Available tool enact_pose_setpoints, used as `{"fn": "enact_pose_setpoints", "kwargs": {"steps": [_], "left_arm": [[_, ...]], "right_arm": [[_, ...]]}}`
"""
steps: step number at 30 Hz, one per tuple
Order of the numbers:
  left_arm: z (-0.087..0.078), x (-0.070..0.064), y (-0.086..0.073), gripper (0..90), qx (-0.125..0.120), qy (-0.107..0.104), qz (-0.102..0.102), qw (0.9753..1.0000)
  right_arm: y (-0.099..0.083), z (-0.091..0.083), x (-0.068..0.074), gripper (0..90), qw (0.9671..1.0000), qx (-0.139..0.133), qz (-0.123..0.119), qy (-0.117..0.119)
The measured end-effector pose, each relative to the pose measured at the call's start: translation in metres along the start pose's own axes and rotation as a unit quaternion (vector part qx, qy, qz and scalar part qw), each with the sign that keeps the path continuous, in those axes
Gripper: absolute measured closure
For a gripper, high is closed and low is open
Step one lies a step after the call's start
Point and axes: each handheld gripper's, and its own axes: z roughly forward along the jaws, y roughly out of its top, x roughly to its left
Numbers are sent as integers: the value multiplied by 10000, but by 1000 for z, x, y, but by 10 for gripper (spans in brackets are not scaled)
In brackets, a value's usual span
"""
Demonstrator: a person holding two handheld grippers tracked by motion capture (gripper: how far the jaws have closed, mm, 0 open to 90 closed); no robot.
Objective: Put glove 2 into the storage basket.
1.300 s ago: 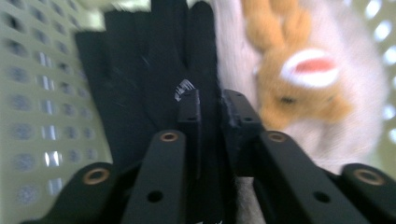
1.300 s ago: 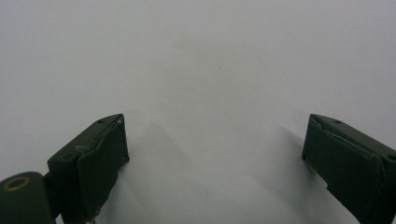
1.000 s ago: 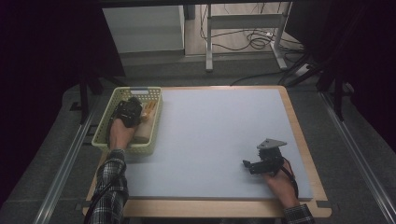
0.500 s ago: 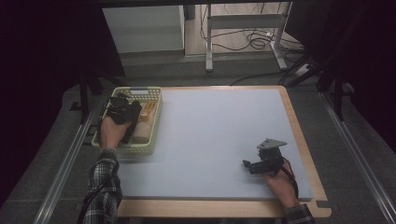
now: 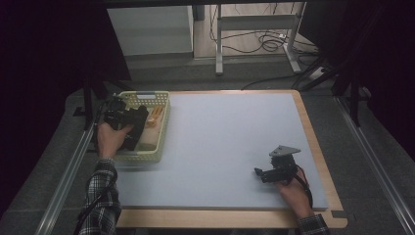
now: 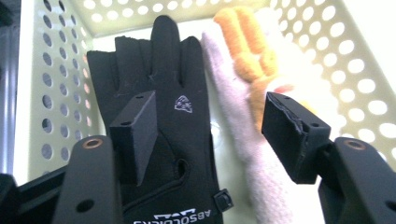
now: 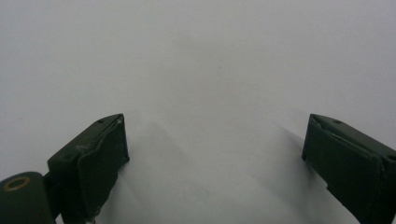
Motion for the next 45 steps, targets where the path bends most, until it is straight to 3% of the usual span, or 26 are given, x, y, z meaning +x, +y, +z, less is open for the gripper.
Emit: {"fn": "enact_pose_setpoints", "kwargs": {"steps": [13, 24, 34, 45], "left_arm": [[-16, -5, -9, 204, -340, -431, 16, 9985], [-26, -14, -14, 99, -455, -739, 178, 9961], [-33, -27, -18, 43, -644, -974, 262, 9928], [-36, -52, -20, 22, -710, -1164, 571, 9890]], "right_arm": [[0, 0, 0, 65, 10000, 10, -5, -4], [0, 0, 0, 65, 10000, 10, -9, -6], [0, 0, 0, 65, 10000, 13, -11, -6], [0, 0, 0, 65, 10000, 14, -13, -5]]}}
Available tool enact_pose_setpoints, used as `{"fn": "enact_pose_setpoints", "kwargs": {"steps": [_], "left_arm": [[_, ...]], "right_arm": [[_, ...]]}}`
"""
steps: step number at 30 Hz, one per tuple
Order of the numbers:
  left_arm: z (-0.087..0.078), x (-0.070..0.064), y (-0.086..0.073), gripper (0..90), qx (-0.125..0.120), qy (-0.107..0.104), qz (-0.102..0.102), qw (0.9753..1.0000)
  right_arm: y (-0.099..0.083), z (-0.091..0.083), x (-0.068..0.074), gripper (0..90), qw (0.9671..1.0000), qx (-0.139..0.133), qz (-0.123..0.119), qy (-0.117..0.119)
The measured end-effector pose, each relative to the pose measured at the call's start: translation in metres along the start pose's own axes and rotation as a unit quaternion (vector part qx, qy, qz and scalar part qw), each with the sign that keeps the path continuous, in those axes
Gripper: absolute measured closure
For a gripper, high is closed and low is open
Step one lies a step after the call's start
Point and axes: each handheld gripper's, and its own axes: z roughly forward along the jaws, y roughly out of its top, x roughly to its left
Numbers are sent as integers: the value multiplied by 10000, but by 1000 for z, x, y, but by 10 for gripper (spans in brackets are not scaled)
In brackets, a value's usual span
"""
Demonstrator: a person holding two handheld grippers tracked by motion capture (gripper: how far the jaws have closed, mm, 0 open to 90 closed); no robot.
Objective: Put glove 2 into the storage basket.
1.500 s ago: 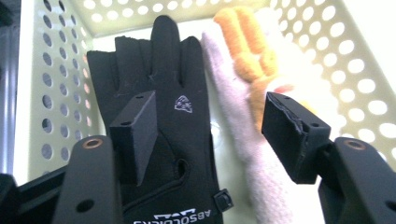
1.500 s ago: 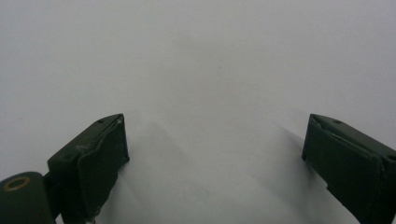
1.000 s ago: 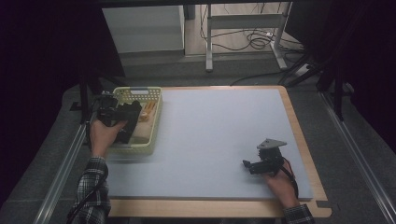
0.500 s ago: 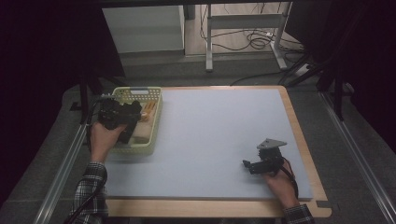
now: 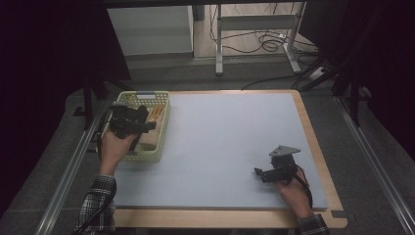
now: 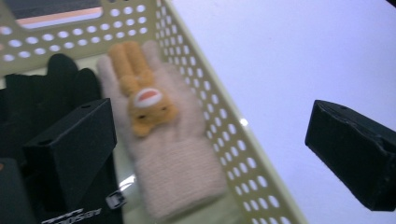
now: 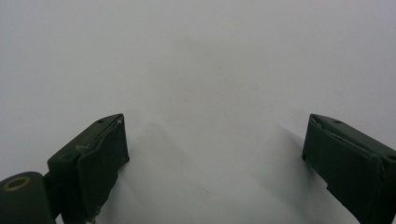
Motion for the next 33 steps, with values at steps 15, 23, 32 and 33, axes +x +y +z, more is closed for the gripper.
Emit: {"fn": "enact_pose_setpoints", "kwargs": {"steps": [15, 23, 32, 33], "left_arm": [[8, -29, -3, 20, -85, -252, 354, 9990], [15, -44, -8, 22, -90, -387, 556, 9977], [21, -64, -11, 23, -72, -537, 738, 9958], [23, -66, -12, 24, -74, -555, 781, 9954]], "right_arm": [[0, 0, 0, 65, 10000, -1, -1, -1], [0, 0, 0, 65, 10000, 0, 6, 1], [0, 0, 0, 65, 10000, 2, 9, -2], [0, 0, 0, 65, 10000, 1, 8, -2]]}}
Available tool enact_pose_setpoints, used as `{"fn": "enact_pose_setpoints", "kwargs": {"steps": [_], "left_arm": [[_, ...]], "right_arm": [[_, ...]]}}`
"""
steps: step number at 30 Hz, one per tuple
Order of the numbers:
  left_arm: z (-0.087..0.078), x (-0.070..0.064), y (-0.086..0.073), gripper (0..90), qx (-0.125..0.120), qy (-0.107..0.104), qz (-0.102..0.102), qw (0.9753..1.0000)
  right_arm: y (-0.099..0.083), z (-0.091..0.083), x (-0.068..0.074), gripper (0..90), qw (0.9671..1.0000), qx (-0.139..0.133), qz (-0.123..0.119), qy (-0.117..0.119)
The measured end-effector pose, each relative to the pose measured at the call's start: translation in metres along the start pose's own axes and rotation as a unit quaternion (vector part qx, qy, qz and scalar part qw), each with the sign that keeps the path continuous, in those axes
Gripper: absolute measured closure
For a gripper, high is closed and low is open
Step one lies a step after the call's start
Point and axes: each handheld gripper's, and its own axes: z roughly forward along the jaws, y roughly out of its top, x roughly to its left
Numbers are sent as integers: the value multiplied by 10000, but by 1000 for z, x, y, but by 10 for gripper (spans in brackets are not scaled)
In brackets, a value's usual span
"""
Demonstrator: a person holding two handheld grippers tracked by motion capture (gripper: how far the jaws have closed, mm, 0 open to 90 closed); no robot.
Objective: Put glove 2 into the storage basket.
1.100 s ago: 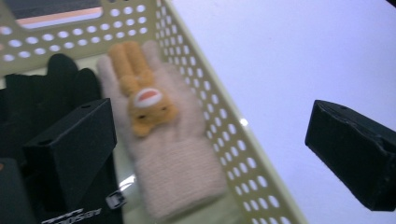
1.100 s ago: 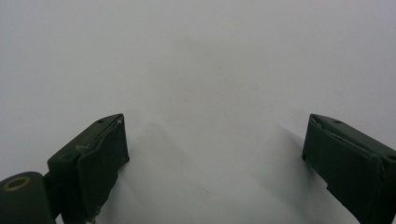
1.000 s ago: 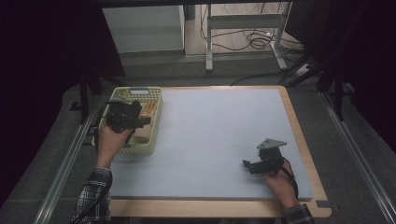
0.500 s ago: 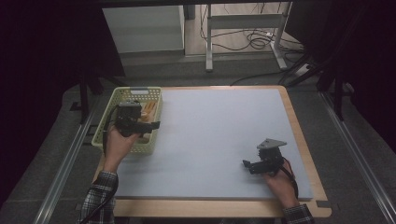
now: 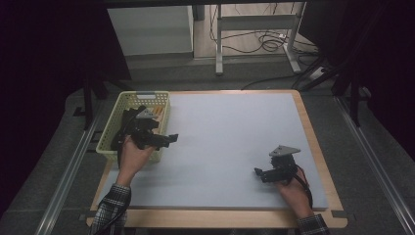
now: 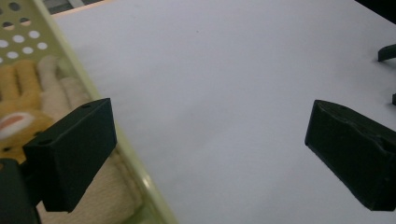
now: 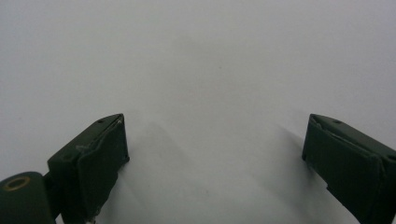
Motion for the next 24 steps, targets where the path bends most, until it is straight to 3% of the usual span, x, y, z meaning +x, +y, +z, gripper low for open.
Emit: {"fn": "enact_pose_setpoints", "kwargs": {"steps": [10, 24], "left_arm": [[13, -24, 0, 23, 6, -221, 214, 9995], [32, -67, -9, 23, -3, -583, 597, 9965]], "right_arm": [[0, 0, 0, 65, 10000, 0, 0, 0], [0, 0, 0, 65, 10000, -6, -7, 0]]}}
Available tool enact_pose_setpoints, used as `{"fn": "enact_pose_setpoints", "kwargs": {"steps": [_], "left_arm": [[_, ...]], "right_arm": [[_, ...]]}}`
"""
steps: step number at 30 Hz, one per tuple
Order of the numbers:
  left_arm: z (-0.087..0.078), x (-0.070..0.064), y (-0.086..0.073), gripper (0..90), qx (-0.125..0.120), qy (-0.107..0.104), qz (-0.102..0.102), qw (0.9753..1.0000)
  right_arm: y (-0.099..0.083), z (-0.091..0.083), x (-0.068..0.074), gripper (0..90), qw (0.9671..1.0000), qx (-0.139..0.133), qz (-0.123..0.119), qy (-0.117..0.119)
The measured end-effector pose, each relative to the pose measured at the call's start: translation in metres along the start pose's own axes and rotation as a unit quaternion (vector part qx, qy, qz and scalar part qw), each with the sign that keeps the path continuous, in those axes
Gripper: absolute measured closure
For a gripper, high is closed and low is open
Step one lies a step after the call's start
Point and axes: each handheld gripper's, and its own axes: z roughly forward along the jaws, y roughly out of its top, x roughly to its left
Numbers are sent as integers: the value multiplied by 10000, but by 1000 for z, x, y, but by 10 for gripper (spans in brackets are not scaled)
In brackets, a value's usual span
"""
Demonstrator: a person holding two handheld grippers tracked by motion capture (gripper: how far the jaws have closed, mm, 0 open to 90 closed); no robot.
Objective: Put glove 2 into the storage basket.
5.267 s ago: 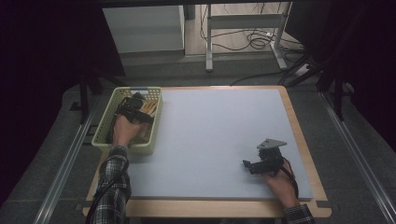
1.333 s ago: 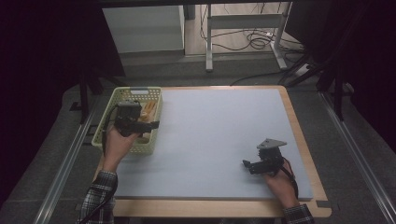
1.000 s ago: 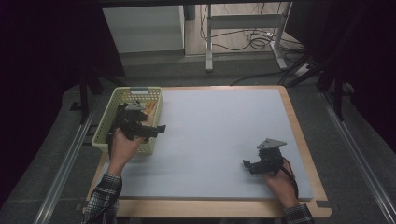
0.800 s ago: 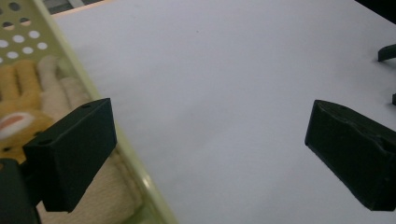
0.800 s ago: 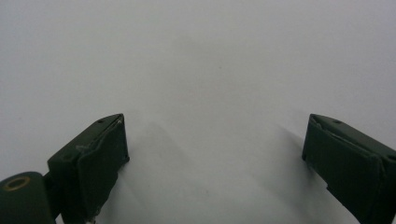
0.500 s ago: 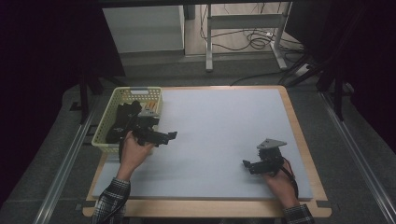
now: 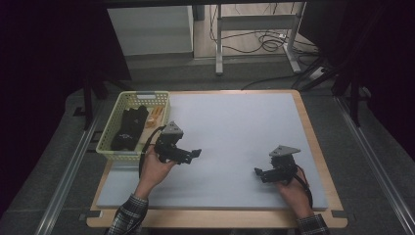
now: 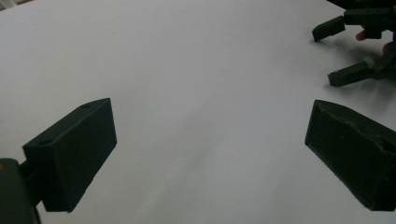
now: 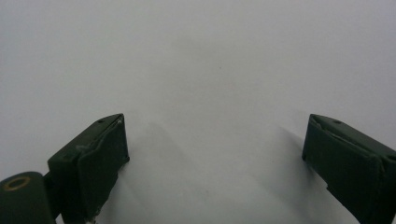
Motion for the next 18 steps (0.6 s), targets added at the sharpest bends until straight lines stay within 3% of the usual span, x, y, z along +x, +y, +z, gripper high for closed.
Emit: {"fn": "enact_pose_setpoints", "kwargs": {"steps": [8, 18], "left_arm": [[13, -13, -13, 23, 110, -43, 122, 9999], [24, -17, -36, 22, 243, -51, 191, 9995]], "right_arm": [[0, 0, 0, 65, 10000, 2, 3, -1], [0, 0, 0, 65, 10000, 0, 2, 0]]}}
